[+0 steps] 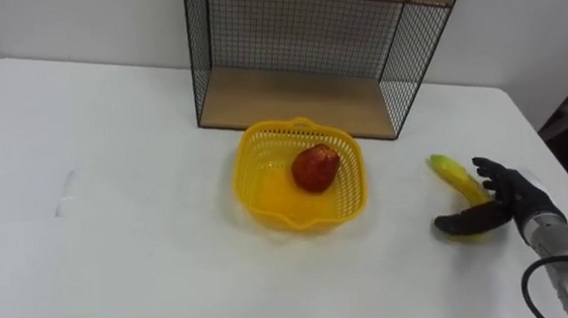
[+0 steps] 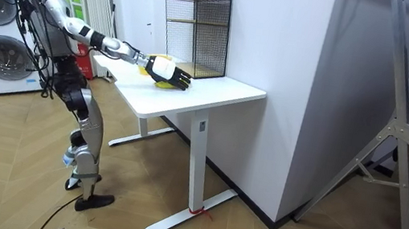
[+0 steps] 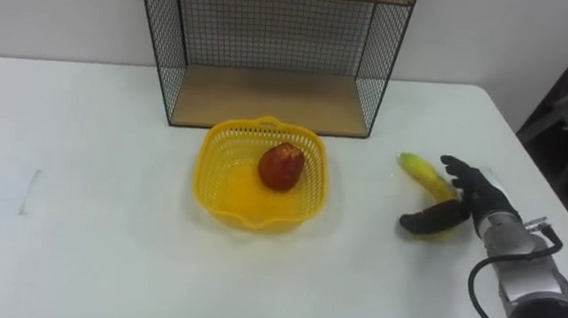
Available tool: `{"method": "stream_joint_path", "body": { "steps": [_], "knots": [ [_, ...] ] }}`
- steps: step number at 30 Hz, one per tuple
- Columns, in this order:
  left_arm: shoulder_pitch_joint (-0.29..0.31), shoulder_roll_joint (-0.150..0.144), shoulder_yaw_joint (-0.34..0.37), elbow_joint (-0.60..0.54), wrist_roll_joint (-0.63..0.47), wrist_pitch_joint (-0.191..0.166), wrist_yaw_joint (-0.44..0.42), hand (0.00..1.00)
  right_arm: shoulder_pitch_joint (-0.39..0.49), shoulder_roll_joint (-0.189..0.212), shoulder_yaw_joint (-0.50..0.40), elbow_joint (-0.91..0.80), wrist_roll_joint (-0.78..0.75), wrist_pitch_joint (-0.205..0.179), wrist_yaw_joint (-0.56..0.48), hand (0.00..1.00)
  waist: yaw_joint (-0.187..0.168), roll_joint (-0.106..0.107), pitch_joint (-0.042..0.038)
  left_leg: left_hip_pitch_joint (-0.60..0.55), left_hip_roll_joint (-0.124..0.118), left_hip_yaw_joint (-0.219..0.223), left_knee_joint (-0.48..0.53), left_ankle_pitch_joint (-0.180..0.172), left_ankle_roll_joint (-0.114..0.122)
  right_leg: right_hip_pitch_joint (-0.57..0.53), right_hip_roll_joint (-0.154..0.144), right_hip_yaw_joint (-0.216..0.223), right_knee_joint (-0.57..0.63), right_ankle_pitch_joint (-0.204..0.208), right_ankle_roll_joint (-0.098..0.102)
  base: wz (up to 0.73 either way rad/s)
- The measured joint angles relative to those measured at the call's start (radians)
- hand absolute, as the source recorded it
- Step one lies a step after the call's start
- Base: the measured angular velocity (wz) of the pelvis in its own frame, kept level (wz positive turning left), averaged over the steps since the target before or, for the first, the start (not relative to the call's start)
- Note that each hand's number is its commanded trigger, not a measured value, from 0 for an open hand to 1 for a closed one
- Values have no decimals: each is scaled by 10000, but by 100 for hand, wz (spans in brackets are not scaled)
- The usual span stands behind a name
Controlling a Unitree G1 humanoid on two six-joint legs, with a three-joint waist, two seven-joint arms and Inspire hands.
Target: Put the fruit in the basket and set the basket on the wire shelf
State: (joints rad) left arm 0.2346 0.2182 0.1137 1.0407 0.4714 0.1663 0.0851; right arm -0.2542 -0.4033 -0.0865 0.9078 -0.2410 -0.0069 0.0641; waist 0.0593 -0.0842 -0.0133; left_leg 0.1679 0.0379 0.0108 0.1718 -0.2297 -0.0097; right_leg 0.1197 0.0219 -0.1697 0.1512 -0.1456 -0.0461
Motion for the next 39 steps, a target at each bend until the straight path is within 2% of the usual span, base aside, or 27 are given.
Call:
{"method": "stream_joint_path", "body": {
  "steps": [2,6,15,17,22,28,31,32,33,34,36,39],
  "knots": [
    [-15,9,7,-5,2,-2,-4,0,-26,-52,4,82,-426,-10,-67,100,8,78,-45,49,1,9,-8,-1,1,42,-1,-3,-1,-3,4,0],
    [-116,38,6,-5,2,-1,-78,0,-267,-101,-127,320,-1011,22,-303,100,25,137,-28,85,11,12,-30,0,-1,49,4,-12,-3,-13,-4,0],
    [-341,52,-1,-4,14,-5,-186,0,-405,-246,-125,423,-1973,329,-606,100,274,40,39,89,15,72,-60,0,0,18,10,1,-14,-19,2,-1],
    [-358,53,-2,-4,13,-5,-246,0,-402,-244,-126,430,-1951,363,-606,100,286,22,68,79,15,76,-61,-1,0,10,11,12,-19,-19,2,0],
    [-525,76,-93,-3,5,-77,-248,0,-408,-241,-124,350,-1858,320,-605,100,277,4,86,-24,14,105,-62,-1,1,-107,6,53,6,-16,1,-1],
    [-648,106,-261,40,-69,-237,-228,0,-359,-202,44,152,-723,335,-608,100,289,3,90,19,42,259,-117,-1,0,-154,99,315,18,-4,-6,-9],
    [-661,117,-387,3,-103,-236,-225,0,-357,-161,293,-591,136,725,-435,100,272,13,110,0,82,455,-191,1,-1,-327,136,494,70,38,-29,-21],
    [-672,123,-391,0,-104,-237,-225,0,-357,-128,332,-735,257,737,-363,100,266,9,114,-14,90,480,-191,1,-2,-347,130,545,98,44,-36,-26],
    [-701,130,-407,-3,-110,-255,-226,0,-344,-29,392,-1135,500,748,-204,100,227,-18,175,-21,102,600,-184,2,-3,-395,135,602,195,46,-39,-21],
    [-703,122,-408,-3,-93,-313,-233,0,-127,83,407,-1925,583,762,-132,100,179,8,196,-80,102,689,-189,2,-3,-486,133,647,199,46,-39,-19],
    [-688,125,-366,-8,-88,-435,-230,0,292,191,401,-3275,853,761,-72,100,157,72,198,-193,99,759,-185,4,-1,-637,135,707,211,51,-36,-14],
    [-613,113,-372,-3,-61,-439,-207,0,663,200,402,-4908,1360,732,-83,100,164,197,140,-183,92,825,-177,4,0,-693,136,706,219,60,-31,-7]
  ]
}}
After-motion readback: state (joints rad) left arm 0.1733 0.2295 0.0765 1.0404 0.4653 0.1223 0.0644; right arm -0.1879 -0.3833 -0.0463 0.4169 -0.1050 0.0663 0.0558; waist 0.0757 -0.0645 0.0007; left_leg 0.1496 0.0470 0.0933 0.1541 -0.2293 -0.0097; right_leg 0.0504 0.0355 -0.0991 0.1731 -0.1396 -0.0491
